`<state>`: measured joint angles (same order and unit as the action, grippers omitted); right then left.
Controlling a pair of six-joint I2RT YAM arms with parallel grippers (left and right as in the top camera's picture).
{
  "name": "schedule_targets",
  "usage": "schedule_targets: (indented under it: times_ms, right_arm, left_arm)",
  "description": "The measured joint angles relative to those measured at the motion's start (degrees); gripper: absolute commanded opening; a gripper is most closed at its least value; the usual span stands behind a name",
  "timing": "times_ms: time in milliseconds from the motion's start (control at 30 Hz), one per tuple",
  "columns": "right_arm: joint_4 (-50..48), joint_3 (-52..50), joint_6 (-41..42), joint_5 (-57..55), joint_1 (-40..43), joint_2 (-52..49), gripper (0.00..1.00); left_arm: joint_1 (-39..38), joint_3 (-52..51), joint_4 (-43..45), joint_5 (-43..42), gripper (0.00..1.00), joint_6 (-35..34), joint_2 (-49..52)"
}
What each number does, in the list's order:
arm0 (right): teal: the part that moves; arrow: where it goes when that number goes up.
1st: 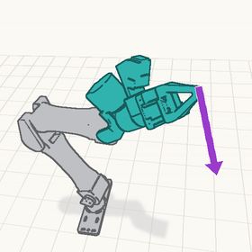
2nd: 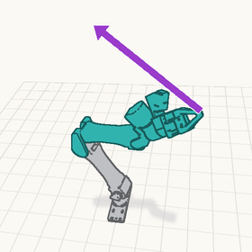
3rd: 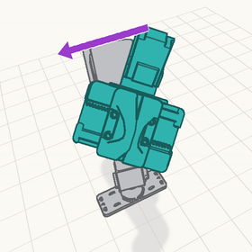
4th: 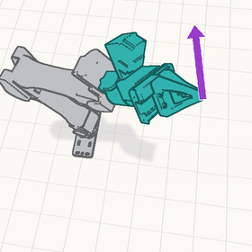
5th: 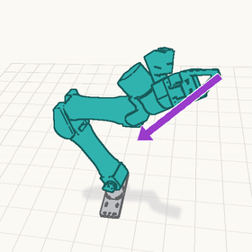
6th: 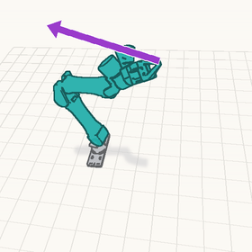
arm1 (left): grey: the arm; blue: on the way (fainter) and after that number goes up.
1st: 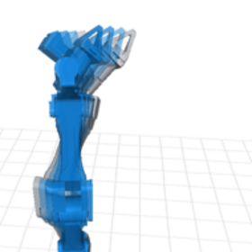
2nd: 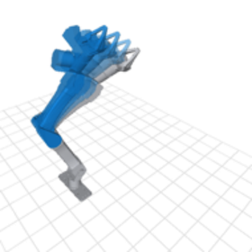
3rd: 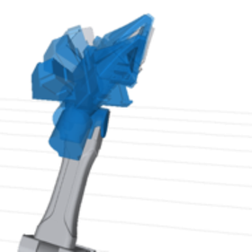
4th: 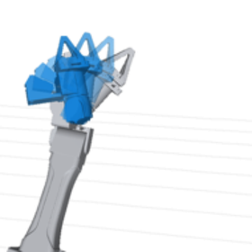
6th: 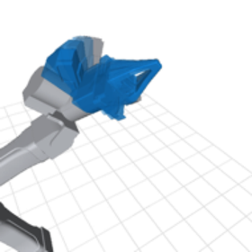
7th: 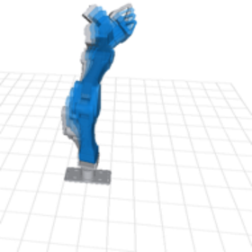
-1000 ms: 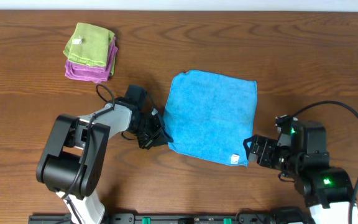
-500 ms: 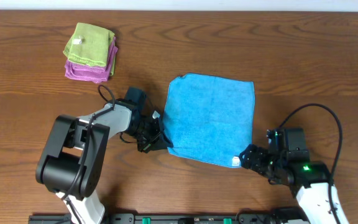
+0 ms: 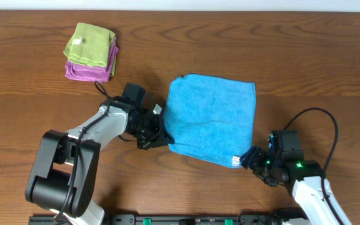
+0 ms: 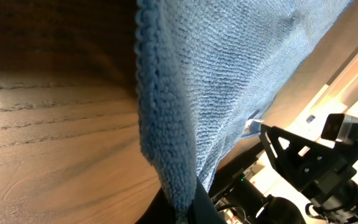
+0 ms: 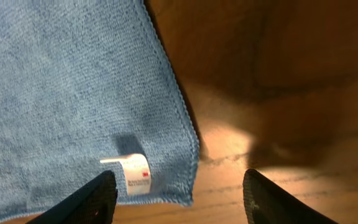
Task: Fold the cloth
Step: 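Grasp the blue cloth's left edge with the left gripper, right gripper its right corner, then lift the bottom edge with both grippers and fold it up over the top half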
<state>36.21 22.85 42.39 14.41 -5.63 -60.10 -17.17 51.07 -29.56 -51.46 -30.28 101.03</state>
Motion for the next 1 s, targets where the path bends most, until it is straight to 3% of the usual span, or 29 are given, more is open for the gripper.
schedule_targets:
  times_ms: [200, 300, 367, 433, 467, 667, 1000]
  right_arm:
    - [-4.57, -0.31, 2.84, 1.64, 0.0, -4.55, 0.59]
    - [-8.55, 0.04, 4.35, 3.54, 0.0, -7.19, 0.49]
    - [-10.47, 0.2, 4.61, 4.92, 0.0, -8.68, 0.36]
    - [-11.65, 0.22, 4.98, 5.68, 0.0, -10.03, 0.04]
    - [-11.78, -0.04, 5.31, 5.46, 0.0, -10.56, 0.01]
    - [-12.52, -0.76, 3.5, 5.73, 0.0, -9.86, 0.01]
    - [-4.61, -0.92, 1.57, 7.65, 0.0, 2.05, 0.01]
  left_arm:
    - [0.0, 0.0, -0.04, 0.24, 0.06, 0.55, 0.0]
    - [0.02, 0.0, -0.09, 0.39, 0.06, 0.55, 0.0]
    - [0.0, 0.0, -0.13, 0.42, 0.06, 0.59, 0.0]
    - [0.0, 0.0, -0.17, 0.42, 0.06, 0.63, 0.0]
    - [0.0, 0.0, -0.2, 0.42, 0.06, 0.79, 0.0]
    - [0.0, 0.0, -3.82, 4.09, 0.06, 6.27, 0.0]
    - [-0.2, -0.07, -14.27, 9.51, 0.06, 14.38, -0.66]
